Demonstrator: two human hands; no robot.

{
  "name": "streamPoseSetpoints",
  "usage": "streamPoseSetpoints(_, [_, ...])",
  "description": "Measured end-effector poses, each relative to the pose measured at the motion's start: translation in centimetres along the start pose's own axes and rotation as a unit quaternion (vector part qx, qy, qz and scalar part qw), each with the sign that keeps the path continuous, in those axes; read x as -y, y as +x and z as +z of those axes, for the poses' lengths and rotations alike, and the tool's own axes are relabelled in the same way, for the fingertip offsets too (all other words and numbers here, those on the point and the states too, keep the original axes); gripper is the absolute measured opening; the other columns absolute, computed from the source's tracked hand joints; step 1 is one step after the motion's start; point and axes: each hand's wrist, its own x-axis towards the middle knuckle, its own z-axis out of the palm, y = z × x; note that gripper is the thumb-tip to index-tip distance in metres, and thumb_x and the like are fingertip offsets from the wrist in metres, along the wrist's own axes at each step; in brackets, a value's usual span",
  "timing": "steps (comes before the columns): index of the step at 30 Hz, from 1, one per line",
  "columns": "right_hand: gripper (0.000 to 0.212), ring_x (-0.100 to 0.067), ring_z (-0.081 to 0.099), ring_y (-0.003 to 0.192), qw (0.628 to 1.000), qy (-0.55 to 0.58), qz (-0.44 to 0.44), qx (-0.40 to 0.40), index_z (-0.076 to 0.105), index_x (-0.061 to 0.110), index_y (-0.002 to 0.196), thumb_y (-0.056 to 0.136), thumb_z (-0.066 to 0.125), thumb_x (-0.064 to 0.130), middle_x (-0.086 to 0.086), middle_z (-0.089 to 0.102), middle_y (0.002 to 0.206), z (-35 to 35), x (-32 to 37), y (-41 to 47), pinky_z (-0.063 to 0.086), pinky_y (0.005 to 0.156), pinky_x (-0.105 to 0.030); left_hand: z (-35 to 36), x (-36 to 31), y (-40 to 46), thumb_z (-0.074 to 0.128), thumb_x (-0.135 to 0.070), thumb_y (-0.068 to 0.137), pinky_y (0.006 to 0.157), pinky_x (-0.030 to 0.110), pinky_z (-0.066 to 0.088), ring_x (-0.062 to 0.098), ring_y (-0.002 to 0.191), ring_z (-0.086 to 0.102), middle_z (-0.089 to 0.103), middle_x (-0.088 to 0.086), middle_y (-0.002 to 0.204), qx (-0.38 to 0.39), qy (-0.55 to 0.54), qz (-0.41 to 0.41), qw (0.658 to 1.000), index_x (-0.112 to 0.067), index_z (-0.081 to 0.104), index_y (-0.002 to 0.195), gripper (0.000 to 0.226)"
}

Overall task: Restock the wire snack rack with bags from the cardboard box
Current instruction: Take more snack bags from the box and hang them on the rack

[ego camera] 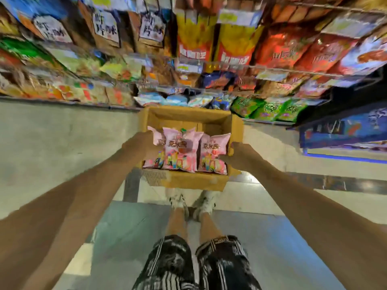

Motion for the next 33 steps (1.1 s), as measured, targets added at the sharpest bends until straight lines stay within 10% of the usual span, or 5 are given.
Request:
streamPoseSetpoints(7, [0.059, -0.034, 0.06, 0.12, 0.988, 0.107, 0.112, 0.009, 0.057, 0.009, 0.135, 0.09, 0.069, 0.045, -0.013, 0.063, 0.134, 11.9, -2.7, 12.9, 0.05, 0.092, -0.035, 11.5, 6.4, 14.0, 0.063, -0.065, 0.063, 0.085, 0.035, 0.05, 0.032, 0.111, 0.063, 0.064, 0.013, 0.13, 0.041, -0.11, -0.043, 0.992, -0.013, 0.056, 0.132, 0.086])
streamPoseSetpoints(13, [0.046, -0.015, 0.062, 0.083, 0.967, 0.192, 0.159, -0.057, 0.061, 0.019, 0.125, 0.085, 0.073, 0.038, 0.001, 0.068, 0.111, 17.9, -6.4, 22.8, 0.039, 0.05, -0.017, 18.2, 7.3, 22.6, 0.08, -0.062, 0.071, 0.086, 0.036, 0.05, 0.019, 0.109, 0.059, 0.062, -0.005, 0.123, 0.024, -0.209, -0.035, 0.977, -0.014, 0.049, 0.132, 0.084])
streamPoseSetpoints(17, [0.066, -0.021, 0.066, 0.107, 0.952, 0.229, 0.168, -0.113, 0.054, 0.017, 0.131, 0.077, 0.08, 0.047, 0.002, 0.067, 0.12, 19.8, -6.8, 25.9, 0.053, 0.073, -0.025, 21.4, 7.3, 25.1, 0.088, -0.047, 0.069, 0.09, 0.028, 0.049, 0.007, 0.105, 0.064, 0.069, -0.014, 0.112, 0.014, -0.268, 0.005, 0.963, -0.023, 0.065, 0.112, 0.054])
streamPoseSetpoints(27, [0.062, -0.025, 0.064, 0.114, 0.935, 0.27, 0.172, -0.152, 0.047, 0.019, 0.131, 0.08, 0.082, 0.026, 0.001, 0.064, 0.125, 18.0, -6.8, 25.3, 0.053, 0.079, -0.03, 20.7, 5.2, 24.6, 0.091, -0.052, 0.055, 0.093, 0.044, 0.057, 0.012, 0.108, 0.068, 0.072, -0.01, 0.119, -0.022, -0.351, 0.022, 0.936, -0.027, 0.061, 0.124, 0.08])
streamPoseSetpoints(33, [0.062, -0.024, 0.064, 0.108, 0.938, 0.274, 0.141, -0.161, 0.049, 0.02, 0.131, 0.079, 0.081, 0.031, 0.005, 0.062, 0.11, 10.7, -5.9, 18.0, 0.057, 0.086, -0.038, 14.5, 2.2, 18.7, 0.091, -0.041, 0.066, 0.081, 0.027, 0.054, 0.013, 0.105, 0.064, 0.067, -0.007, 0.122, -0.063, -0.337, 0.027, 0.939, -0.021, 0.058, 0.128, 0.073])
